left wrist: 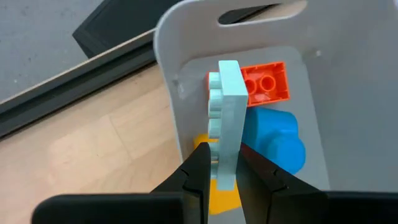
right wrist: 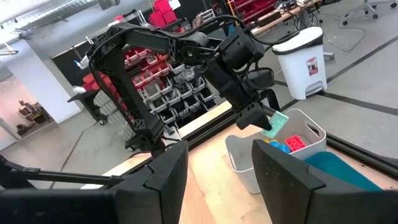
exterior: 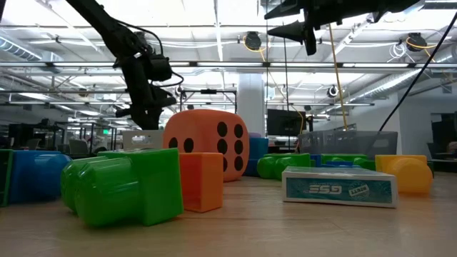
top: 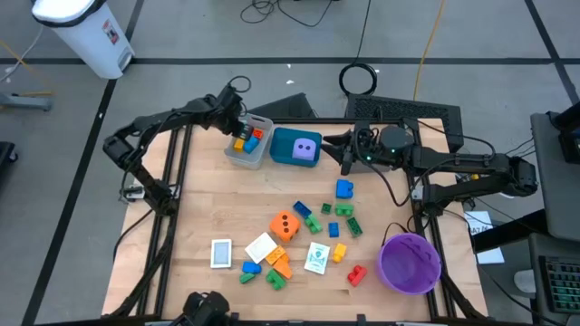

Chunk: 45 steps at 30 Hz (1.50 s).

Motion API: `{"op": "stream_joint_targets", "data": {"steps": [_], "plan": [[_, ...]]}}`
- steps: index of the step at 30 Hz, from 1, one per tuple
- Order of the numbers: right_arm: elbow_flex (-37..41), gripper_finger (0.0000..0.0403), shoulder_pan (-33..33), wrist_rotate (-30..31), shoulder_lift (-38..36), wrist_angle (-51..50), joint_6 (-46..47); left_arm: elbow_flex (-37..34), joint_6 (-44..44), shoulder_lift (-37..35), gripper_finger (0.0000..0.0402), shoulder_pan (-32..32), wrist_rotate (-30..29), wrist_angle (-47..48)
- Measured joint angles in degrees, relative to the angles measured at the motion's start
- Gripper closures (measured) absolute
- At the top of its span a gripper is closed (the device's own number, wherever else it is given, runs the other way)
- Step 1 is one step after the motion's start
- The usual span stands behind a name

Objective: Pick & Place Toys
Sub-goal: Put the light blue game piece into the gray bin, then put the green game piece into the gray bin

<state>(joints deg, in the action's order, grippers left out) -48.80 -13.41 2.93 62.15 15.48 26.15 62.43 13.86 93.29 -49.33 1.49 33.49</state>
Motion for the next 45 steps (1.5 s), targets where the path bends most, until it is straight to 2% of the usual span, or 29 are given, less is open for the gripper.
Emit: {"op": "stream_joint_targets", "data": {"steps": [9,18,23,33,39,45], "plan": [[-0.02,0.0232,0.00,0.01,0.01,-1.20,-0.02,0.00,0.20,0.01,0.0337,-0.16,-0.13,-1.47],[-0.02,0.0232,0.00,0.01,0.01,-1.21,-0.28,0.00,1.76,0.01,0.0267,-0.16,-0.11,-2.21],[-0.02,0.0232,0.00,0.01,0.01,-1.19,-0.28,0.00,4.45,0.00,0.0245,-0.14,1.03,-2.22],[-0.04,0.0232,0.00,0.01,0.02,-1.19,-0.26,0.00,3.64,-5.86,0.0240,1.43,12.37,-4.00],[-0.08,0.0232,0.00,-0.01,0.02,-1.19,1.45,0.00,2.35,-13.11,0.0240,4.86,23.08,-11.96],[-0.08,0.0232,0.02,-1.90,0.01,-1.33,1.90,0.00,1.50,-18.87,0.0240,12.09,33.26,-21.49]]}}
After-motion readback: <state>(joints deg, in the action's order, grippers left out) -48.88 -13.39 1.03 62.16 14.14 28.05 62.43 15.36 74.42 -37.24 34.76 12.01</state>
